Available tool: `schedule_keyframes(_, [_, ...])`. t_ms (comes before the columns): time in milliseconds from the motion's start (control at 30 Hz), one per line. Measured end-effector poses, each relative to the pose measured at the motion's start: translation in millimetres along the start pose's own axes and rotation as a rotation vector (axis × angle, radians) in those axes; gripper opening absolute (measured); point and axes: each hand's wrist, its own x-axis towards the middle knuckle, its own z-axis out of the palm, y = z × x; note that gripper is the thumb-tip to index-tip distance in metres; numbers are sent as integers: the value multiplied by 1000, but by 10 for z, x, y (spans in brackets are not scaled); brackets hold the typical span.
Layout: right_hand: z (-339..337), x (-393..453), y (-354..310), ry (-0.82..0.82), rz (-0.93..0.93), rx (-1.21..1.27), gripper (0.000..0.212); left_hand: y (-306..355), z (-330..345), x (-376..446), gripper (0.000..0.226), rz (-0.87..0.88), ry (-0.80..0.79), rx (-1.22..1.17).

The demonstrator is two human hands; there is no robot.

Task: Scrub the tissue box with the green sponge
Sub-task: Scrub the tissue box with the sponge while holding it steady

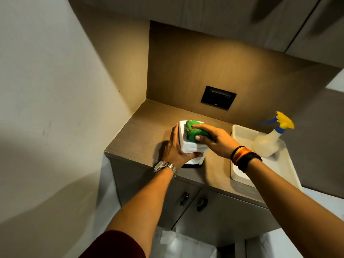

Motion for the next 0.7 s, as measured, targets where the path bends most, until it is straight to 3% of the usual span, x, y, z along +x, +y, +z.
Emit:
schedule_keyframes(67, [-24, -200, 19, 104, 37, 220, 36, -10, -93, 40, 129, -14, -44, -27])
schedule_keyframes(200, [164, -566, 162, 494, 220, 714, 32, -47, -240, 81, 117, -16, -166, -81])
schedule_keyframes(333, [493, -652, 321, 725, 366, 926, 34, -94, -334, 23, 120, 10, -241, -37])
schedule_keyframes(400, [629, -632, 333, 776, 408, 975, 37, -71, -378, -43, 123, 45, -211, 71])
schedule_keyframes(567, [844, -518, 145, 831, 351, 987, 42, 336, -416, -3, 73, 308, -130, 380])
schedule_keyframes(700, [954, -564, 47, 808, 298, 991, 48, 582, -179, 201, 59, 290, -219, 549])
